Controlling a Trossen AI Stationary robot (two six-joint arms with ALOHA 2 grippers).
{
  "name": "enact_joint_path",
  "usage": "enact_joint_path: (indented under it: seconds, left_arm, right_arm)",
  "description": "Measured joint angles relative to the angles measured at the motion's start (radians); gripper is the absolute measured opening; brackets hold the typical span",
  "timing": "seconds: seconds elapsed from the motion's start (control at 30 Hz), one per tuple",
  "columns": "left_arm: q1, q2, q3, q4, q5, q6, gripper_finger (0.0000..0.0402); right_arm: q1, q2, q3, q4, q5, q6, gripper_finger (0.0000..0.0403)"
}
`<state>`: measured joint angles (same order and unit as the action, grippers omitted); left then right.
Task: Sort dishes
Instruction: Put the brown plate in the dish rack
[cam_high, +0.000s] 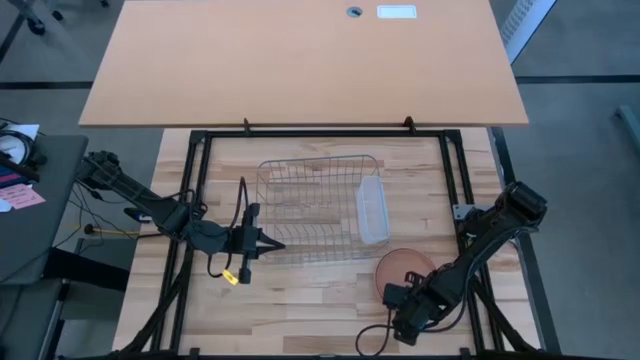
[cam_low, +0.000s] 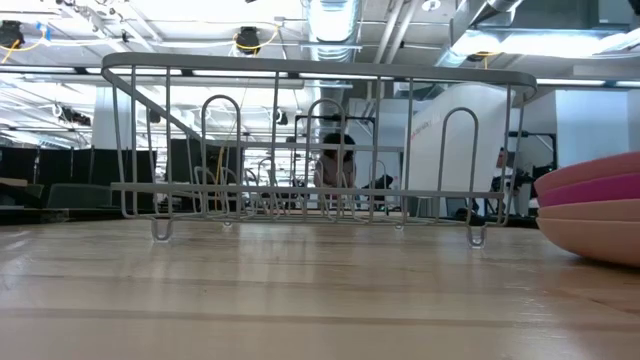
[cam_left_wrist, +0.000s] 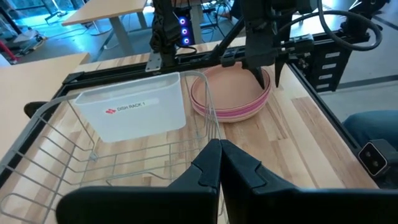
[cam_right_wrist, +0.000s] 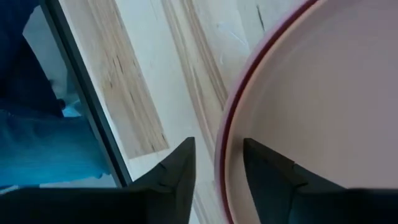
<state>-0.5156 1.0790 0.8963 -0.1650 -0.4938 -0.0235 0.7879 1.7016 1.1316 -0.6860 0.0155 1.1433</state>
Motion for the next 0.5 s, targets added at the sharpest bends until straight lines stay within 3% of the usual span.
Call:
enact_joint_path:
  seconds: [0.5]
  left_arm:
    - [0.000,0.000,0.000,-0.001,0.000,0.000,0.0000]
  right_arm:
    - [-0.018,0.000,0.000,0.013,-0.048,-0.044,0.0009]
